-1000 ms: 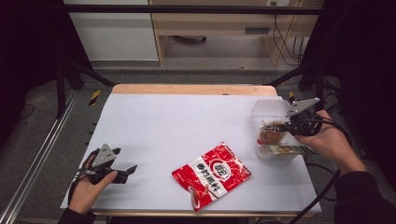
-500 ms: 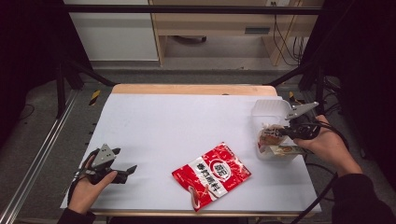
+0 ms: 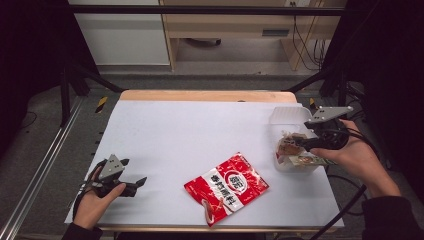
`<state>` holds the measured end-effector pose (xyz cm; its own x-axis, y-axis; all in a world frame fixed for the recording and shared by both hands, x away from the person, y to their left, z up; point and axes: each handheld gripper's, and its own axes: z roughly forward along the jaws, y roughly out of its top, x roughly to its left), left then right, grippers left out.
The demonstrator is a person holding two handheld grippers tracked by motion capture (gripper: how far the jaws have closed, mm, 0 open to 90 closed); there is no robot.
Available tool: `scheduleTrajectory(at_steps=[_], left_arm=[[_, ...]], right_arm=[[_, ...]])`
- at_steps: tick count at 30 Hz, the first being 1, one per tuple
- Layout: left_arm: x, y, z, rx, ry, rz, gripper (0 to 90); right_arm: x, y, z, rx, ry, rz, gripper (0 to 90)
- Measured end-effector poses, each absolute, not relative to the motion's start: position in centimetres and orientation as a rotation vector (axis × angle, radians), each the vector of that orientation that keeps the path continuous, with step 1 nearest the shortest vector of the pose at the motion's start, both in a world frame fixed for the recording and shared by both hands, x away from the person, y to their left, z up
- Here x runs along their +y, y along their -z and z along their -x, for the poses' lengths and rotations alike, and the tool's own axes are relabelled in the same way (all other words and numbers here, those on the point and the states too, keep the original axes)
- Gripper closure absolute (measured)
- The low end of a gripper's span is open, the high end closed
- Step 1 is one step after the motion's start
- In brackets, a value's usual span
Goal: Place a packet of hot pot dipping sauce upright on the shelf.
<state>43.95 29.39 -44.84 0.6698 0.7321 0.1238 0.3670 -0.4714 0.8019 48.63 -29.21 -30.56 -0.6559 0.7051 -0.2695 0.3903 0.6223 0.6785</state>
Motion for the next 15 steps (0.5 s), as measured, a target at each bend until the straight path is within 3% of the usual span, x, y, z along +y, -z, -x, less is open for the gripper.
scheduleTrajectory(at_steps=[8, 15], left_arm=[[29.5, 44.8, -44.0, 0.845, -0.602, -2.103, 8.9], [29.6, 44.8, -44.0, 0.848, -0.607, -2.1, 8.9]], right_arm=[[-24.4, 28.3, -46.1, 2.287, -0.833, -0.771, 20.0], [-20.7, 28.8, -44.1, 2.306, -0.905, -0.715, 11.7]])
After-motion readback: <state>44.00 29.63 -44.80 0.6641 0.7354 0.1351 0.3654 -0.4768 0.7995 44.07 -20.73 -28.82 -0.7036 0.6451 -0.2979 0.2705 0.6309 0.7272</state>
